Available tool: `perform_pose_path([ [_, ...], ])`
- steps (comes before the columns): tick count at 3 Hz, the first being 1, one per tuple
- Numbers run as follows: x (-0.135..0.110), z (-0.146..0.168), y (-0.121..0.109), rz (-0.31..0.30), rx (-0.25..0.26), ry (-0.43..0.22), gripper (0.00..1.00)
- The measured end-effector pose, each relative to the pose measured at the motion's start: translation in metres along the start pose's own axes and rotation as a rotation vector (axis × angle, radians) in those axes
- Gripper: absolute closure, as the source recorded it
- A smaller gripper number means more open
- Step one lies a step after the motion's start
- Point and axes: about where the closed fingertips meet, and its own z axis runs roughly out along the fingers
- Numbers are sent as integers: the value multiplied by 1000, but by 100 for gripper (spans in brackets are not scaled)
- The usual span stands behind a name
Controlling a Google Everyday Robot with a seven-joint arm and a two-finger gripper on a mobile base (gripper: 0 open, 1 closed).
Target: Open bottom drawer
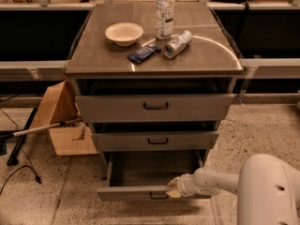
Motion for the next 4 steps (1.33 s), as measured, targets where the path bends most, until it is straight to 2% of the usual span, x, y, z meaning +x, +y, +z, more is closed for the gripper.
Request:
perform_pose_path([
  [1,8,-8,15,-2,-19,3,100],
  [2,7,-7,16,-3,-19,2,83],
  [3,7,-7,19,-12,-17,-5,86],
  [4,18,-11,34,-1,-19,-9,100],
])
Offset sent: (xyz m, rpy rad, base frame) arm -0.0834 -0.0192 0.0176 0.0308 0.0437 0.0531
